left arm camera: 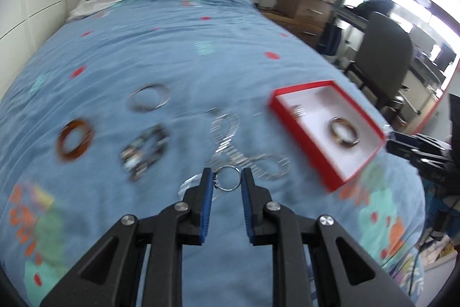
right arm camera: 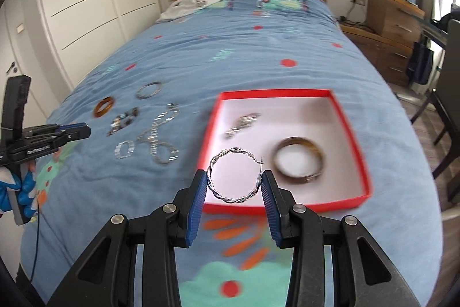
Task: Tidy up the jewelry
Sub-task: 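Carry the ring and hoop into the red box and open both grippers, then withdraw both grippers from the box toward the remaining jewelry, then grasp the second twisted silver hoop with the left gripper while the right gripper grasps the silver chain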
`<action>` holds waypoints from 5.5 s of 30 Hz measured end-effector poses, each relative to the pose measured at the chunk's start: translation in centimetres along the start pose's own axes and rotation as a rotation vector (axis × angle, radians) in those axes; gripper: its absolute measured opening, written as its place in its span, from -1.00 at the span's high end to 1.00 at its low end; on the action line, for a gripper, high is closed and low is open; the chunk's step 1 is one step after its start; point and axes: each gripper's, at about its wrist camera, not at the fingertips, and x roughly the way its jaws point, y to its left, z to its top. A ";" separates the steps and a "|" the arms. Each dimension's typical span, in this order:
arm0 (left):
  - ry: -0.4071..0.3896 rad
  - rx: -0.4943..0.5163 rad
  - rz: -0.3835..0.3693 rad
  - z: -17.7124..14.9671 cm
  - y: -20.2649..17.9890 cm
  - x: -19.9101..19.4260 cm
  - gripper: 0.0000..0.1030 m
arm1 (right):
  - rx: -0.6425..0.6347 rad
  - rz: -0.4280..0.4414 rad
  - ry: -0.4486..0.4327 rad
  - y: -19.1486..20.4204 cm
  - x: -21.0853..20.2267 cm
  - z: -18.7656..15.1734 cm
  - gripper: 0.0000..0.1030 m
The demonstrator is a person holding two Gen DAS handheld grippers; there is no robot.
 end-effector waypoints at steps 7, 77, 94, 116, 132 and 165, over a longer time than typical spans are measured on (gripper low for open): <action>0.016 0.119 -0.108 5.3 -8.0 5.5 0.65 | 0.012 -0.007 0.054 -5.4 3.7 2.0 0.25; -0.006 0.223 0.010 7.8 -7.9 -2.6 0.19 | -0.179 -0.103 0.033 -3.9 -6.0 5.9 -0.03; -0.186 0.043 0.248 0.6 6.4 -21.3 -0.05 | -0.219 -0.031 -0.151 7.9 -16.5 4.8 -0.11; 0.010 -0.064 0.116 -4.2 8.7 -7.3 -0.05 | -0.227 0.145 0.031 10.6 -1.7 3.4 -0.10; 0.183 0.030 -0.009 -2.8 5.6 5.1 -0.05 | -0.265 0.218 0.198 11.7 9.8 4.3 -0.10; 0.178 0.104 0.014 -3.8 6.4 5.5 0.23 | -0.311 0.233 0.350 13.7 14.7 2.3 0.90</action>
